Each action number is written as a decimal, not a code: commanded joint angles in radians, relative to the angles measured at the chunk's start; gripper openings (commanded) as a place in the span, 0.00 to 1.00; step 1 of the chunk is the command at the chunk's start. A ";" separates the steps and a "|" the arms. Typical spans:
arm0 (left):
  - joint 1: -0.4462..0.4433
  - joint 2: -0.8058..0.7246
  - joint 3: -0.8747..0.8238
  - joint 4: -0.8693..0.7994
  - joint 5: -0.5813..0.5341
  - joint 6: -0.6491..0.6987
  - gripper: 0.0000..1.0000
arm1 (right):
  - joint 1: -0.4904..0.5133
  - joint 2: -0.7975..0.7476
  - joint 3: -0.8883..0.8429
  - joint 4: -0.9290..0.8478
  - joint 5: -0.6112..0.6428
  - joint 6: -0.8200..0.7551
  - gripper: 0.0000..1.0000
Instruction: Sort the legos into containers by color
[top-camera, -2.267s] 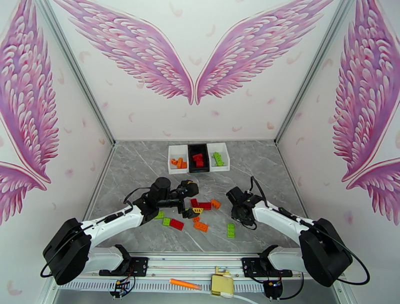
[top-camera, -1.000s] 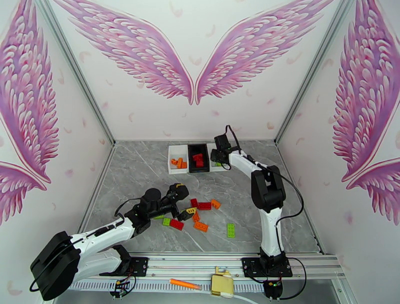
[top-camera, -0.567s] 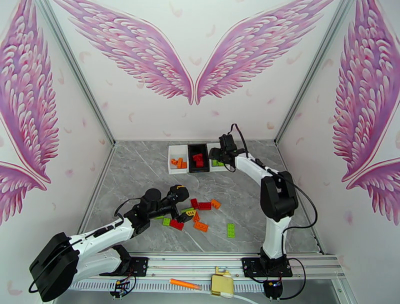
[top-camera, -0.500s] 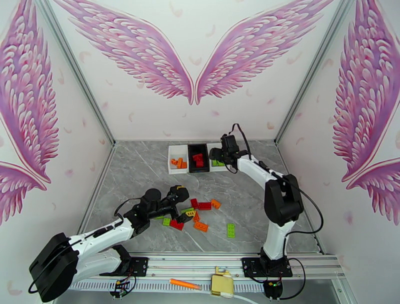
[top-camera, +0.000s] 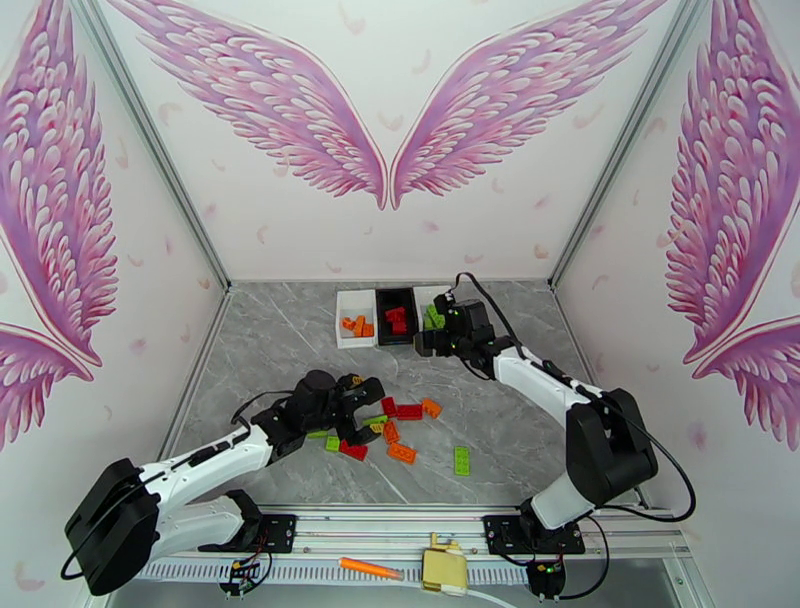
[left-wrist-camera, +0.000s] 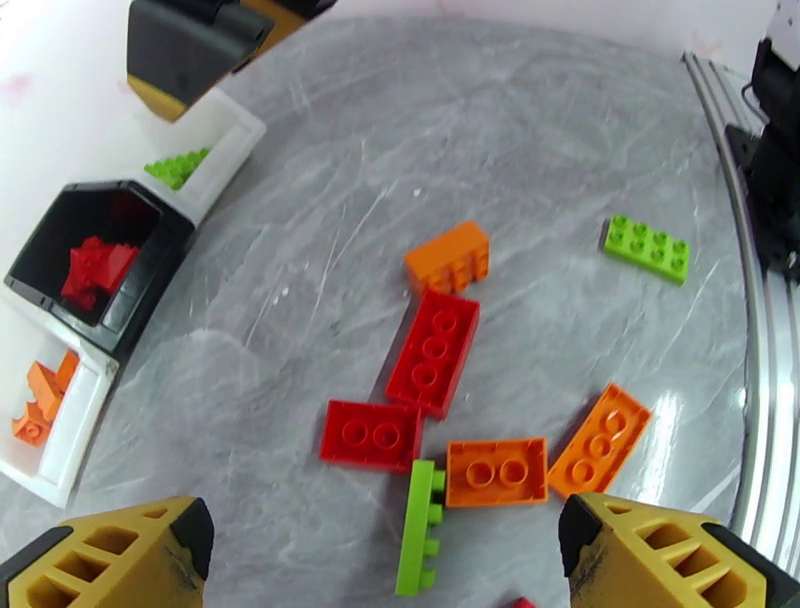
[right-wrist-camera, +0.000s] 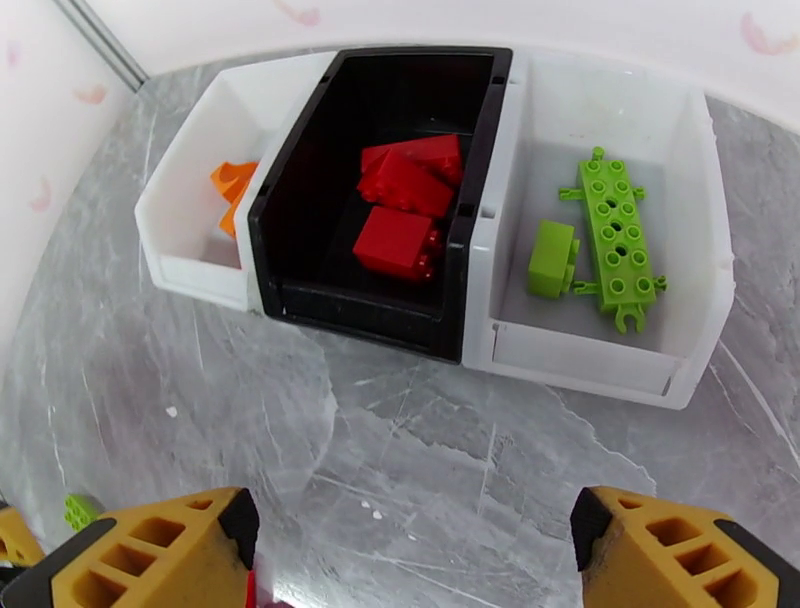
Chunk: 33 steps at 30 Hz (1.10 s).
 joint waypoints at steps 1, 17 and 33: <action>-0.009 0.061 0.086 -0.196 -0.050 0.068 0.88 | 0.002 -0.041 -0.030 0.066 -0.036 -0.050 0.88; -0.057 0.400 0.344 -0.502 -0.157 0.170 0.76 | 0.001 -0.063 -0.043 0.069 0.005 -0.068 0.88; -0.050 0.552 0.439 -0.551 -0.117 0.157 0.37 | 0.000 -0.091 -0.056 0.071 0.056 -0.070 0.90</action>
